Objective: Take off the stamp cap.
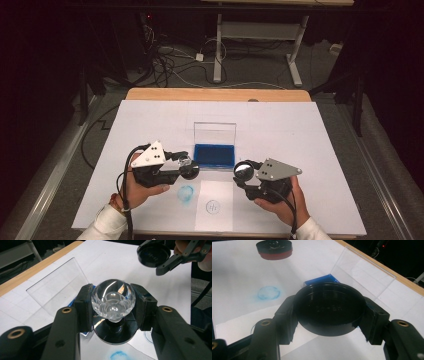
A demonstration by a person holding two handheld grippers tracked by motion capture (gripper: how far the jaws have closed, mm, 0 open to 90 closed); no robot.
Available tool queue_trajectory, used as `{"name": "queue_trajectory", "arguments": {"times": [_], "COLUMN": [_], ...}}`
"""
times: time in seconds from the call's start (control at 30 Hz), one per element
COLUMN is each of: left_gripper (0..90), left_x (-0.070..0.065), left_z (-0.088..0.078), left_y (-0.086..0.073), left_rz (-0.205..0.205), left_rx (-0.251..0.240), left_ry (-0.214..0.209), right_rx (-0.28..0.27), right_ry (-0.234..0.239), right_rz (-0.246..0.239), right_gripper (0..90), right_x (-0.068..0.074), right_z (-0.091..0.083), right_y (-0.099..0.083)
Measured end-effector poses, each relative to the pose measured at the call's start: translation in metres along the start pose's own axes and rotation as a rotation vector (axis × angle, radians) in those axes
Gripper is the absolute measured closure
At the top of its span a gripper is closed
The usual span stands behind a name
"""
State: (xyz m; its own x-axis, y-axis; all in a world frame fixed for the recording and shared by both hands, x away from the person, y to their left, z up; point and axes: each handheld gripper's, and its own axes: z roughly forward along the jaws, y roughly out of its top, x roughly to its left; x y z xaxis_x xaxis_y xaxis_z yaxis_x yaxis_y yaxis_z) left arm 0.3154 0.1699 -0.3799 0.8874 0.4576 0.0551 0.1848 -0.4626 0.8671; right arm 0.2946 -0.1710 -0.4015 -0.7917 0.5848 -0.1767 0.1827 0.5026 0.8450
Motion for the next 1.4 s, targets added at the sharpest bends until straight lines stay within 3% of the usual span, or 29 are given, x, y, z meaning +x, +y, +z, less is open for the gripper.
{"name": "queue_trajectory", "arguments": {"times": [0.63,1.07,1.4], "left_gripper": [54.9,54.9,54.9], "left_x": [0.007,0.015,0.016], "left_z": [-0.005,-0.007,-0.008], "left_y": [-0.003,-0.006,-0.006], "left_rz": [0.001,-0.014,-0.021], "left_rx": [0.024,0.017,0.018], "left_ry": [0.042,0.050,0.058], "right_rx": [0.007,0.026,0.041], "right_ry": [-0.116,-0.151,-0.149], "right_rz": [0.033,0.036,0.041], "right_gripper": [38.6,38.6,38.6], "right_x": [-0.015,-0.017,-0.013], "right_z": [-0.035,-0.048,-0.055], "right_y": [-0.024,-0.042,-0.053]}}
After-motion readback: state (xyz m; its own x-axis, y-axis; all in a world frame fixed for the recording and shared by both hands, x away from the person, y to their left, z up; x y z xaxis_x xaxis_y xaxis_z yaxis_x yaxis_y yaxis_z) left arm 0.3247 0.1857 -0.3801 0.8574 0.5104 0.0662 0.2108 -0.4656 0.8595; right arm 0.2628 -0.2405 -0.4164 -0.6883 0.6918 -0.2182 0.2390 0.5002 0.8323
